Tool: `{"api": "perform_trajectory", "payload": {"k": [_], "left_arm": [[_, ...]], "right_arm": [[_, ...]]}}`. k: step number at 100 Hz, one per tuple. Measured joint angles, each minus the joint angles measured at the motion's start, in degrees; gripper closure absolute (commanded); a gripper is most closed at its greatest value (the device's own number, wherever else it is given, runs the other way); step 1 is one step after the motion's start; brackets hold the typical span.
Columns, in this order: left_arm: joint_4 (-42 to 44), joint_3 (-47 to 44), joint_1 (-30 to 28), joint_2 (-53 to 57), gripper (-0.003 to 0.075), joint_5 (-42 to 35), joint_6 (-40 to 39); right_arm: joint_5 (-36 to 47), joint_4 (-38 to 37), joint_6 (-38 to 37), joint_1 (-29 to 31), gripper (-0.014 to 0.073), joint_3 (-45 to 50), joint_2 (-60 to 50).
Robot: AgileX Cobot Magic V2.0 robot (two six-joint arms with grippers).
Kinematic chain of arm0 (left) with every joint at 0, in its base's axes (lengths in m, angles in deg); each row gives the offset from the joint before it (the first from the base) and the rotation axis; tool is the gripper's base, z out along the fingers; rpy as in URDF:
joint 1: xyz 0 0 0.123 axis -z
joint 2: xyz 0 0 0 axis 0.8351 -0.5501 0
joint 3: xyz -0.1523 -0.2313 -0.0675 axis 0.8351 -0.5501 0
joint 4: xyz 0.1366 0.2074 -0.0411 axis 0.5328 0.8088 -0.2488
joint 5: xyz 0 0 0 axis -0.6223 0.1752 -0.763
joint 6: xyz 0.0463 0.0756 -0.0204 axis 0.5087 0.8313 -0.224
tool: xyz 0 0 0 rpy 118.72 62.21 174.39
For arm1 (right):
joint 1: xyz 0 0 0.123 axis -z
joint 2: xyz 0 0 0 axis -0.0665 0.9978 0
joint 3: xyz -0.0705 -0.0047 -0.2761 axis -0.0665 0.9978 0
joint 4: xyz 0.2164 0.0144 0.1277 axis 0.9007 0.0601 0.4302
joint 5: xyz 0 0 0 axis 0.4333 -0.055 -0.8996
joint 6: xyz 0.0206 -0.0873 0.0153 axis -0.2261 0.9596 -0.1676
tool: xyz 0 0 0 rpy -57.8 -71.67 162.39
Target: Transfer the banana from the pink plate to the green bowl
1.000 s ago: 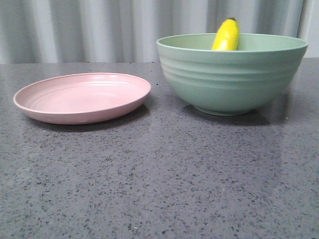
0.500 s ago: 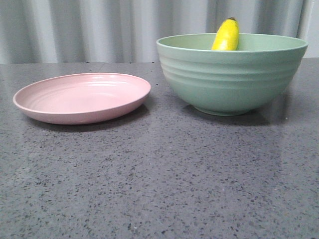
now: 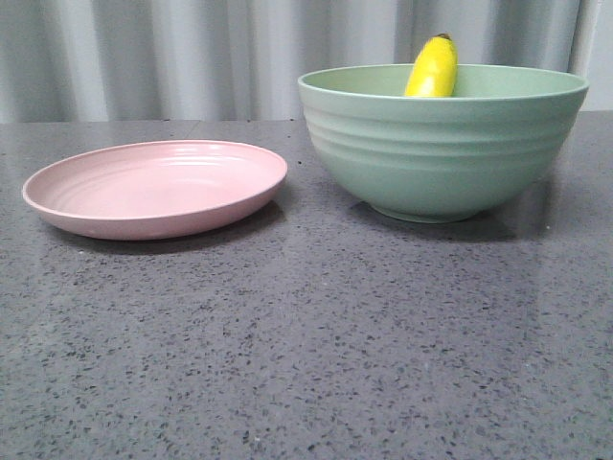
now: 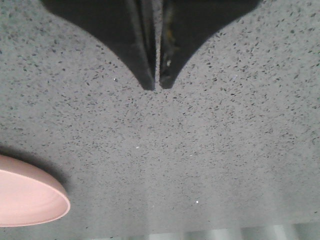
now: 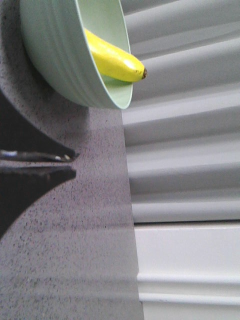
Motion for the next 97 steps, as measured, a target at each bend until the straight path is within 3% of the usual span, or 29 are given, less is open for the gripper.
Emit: {"api": "perform_trajectory", "payload": {"k": [44, 97], "left_arm": [[0.0, 0.0, 0.0, 0.0, 0.0739, 0.0, 0.0], [0.0, 0.0, 0.0, 0.0, 0.0739, 0.0, 0.0]], "right_arm": [[-19.9, -4.8, -0.5, 0.3, 0.0673, 0.0, 0.0], [-20.2, -4.9, -0.5, 0.3, 0.0673, 0.0, 0.0]]}}
